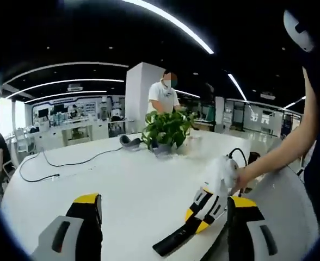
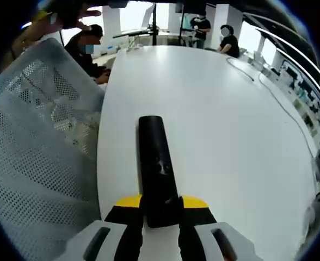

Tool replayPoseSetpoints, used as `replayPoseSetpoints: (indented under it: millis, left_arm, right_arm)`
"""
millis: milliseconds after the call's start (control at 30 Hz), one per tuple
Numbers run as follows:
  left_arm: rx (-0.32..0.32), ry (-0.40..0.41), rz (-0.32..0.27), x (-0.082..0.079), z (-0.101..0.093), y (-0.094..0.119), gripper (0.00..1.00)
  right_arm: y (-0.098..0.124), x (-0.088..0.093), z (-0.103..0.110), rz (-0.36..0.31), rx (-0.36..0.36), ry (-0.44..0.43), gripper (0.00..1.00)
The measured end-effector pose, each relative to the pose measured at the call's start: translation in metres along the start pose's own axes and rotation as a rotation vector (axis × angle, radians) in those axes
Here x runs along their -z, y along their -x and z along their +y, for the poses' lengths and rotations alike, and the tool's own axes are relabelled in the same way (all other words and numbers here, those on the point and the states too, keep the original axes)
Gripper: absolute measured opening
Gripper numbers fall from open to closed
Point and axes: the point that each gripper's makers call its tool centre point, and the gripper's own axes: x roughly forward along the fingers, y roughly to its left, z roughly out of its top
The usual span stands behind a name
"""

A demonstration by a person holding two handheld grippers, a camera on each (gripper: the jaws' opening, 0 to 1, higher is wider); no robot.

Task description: Press the specified remote control buttons in sequence, fully releasing each button before pressing the next.

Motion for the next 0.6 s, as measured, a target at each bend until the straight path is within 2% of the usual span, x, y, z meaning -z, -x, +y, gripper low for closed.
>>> replayPoseSetpoints:
  millis: [67, 233, 300, 367, 433, 500, 533, 567, 600]
  left_arm:
    - [-0.022, 0.016, 0.001, 0.000, -0.001, 0.008, 1.00]
    - [-0.092, 0.007, -0.055, -0.003, -0.001, 0.022, 1.00]
    - [-0.129, -0.041, -0.037, 0.000, 0.002, 0.023, 1.00]
    - [-0.130, -0.044, -0.042, -0.001, 0.001, 0.021, 1.00]
    - [-0.145, -0.028, -0.068, -0.002, 0.006, 0.018, 1.00]
    - [-0.196, -0.069, -0.055, -0.001, 0.015, 0.017, 1.00]
    - [-0.225, -0.098, -0.079, -0.004, 0.021, 0.017, 1.00]
    - [-0.234, -0.097, -0.060, -0.001, 0.023, 0.018, 1.00]
    - [-0.245, -0.100, -0.073, -0.003, 0.024, 0.020, 1.00]
  right_arm:
    - [0.000, 0.000, 0.000, 0.000, 0.001, -0.002, 0.22]
    - [0.000, 0.000, -0.001, -0.003, 0.002, -0.004, 0.22]
    - [-0.001, 0.000, -0.002, -0.003, 0.003, -0.009, 0.22]
    - [-0.001, 0.000, -0.002, -0.001, 0.004, -0.010, 0.22]
    - [-0.001, 0.000, -0.002, 0.002, 0.005, -0.015, 0.22]
    - [-0.001, 0.000, -0.002, 0.005, 0.006, -0.012, 0.22]
    - [-0.001, 0.000, -0.002, 0.006, 0.007, -0.012, 0.22]
    - [-0.001, -0.001, -0.004, 0.007, 0.012, -0.014, 0.22]
    - [-0.001, -0.001, -0.007, 0.009, 0.011, -0.017, 0.21]
